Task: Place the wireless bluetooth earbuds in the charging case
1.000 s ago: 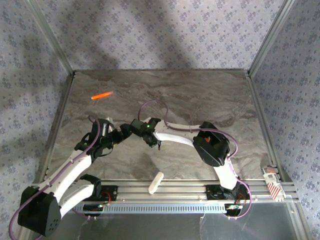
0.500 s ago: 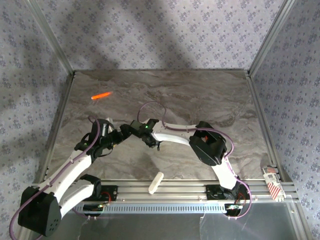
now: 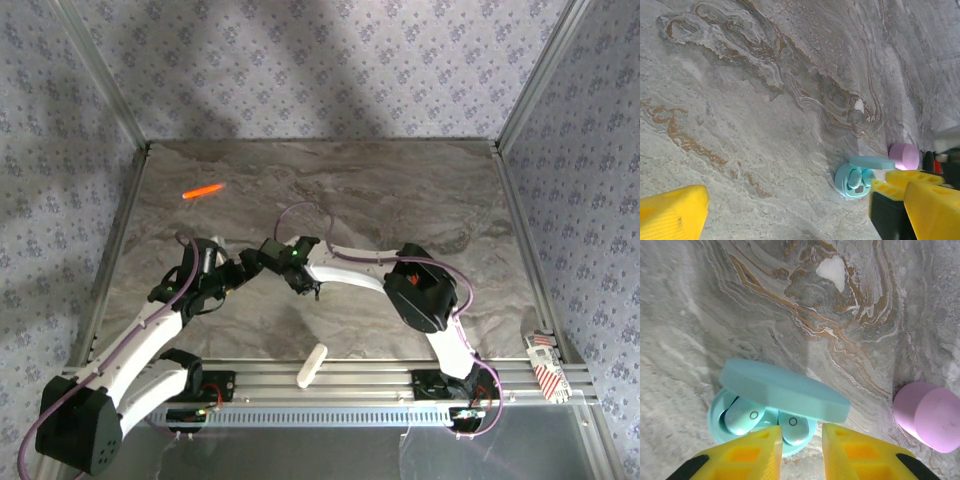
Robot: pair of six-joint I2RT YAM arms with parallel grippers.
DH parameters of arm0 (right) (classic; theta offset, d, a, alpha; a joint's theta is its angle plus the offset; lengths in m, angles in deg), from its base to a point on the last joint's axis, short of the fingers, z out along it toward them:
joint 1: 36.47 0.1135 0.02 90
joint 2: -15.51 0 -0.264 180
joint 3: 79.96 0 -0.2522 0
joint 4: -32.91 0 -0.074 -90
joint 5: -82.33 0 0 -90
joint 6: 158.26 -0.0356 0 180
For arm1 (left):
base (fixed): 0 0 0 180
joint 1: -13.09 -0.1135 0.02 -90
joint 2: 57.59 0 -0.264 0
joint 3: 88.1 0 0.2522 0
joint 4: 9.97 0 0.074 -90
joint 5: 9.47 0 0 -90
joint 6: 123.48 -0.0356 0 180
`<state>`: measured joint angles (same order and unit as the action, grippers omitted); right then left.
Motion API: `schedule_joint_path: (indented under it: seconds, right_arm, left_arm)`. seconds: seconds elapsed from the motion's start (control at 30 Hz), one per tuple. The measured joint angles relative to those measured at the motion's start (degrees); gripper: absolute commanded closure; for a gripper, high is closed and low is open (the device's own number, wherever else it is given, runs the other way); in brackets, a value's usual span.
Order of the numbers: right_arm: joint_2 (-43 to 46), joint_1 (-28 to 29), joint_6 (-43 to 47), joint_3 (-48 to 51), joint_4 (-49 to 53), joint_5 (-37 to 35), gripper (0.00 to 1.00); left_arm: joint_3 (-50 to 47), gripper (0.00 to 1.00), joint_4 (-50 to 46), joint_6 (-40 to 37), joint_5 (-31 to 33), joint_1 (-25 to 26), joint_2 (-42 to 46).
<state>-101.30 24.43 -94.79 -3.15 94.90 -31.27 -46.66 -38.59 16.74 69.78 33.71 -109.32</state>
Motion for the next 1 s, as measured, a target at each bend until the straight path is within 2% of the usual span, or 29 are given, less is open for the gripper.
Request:
schedule_joint_path:
  seconds: [0.27, 0.37, 0.53, 0.8, 0.9, 1.0]
  right_arm:
    - [9.75, -2.78, -0.02, 2.71, -3.21, 5.57, 0.7]
    - [11.52, -5.79, -0.02, 3.26, -4.76, 8.63, 0.73]
    - [11.1, -11.52, -0.02, 3.21, -6.8, 14.43, 0.77]
    - [4.31, -15.85, 0.02, -0.48, -7.3, 22.69, 0.79]
    - [1.31, -16.22, 0.07, -1.97, -7.23, 24.96, 0.79]
    - [-0.26, -16.31, 0.22, -2.23, -7.13, 26.43, 0.79]
  left_arm:
    - [-0.02, 0.0, -0.17, 0.0, -0.24, 0.0, -0.02]
    - [-0.02, 0.05, -0.04, -0.07, -1.11, 0.0, -0.59]
    - [-0.22, 0.23, 1.95, 0.07, -3.54, 1.18, -5.88]
    - [-0.26, 0.72, 7.21, 1.07, -5.16, 9.55, -17.44]
    - [-0.07, 0.81, 8.87, 1.53, -5.2, 10.84, -20.46]
    - [0.68, 0.83, 9.88, 1.75, -5.18, 11.43, -23.1]
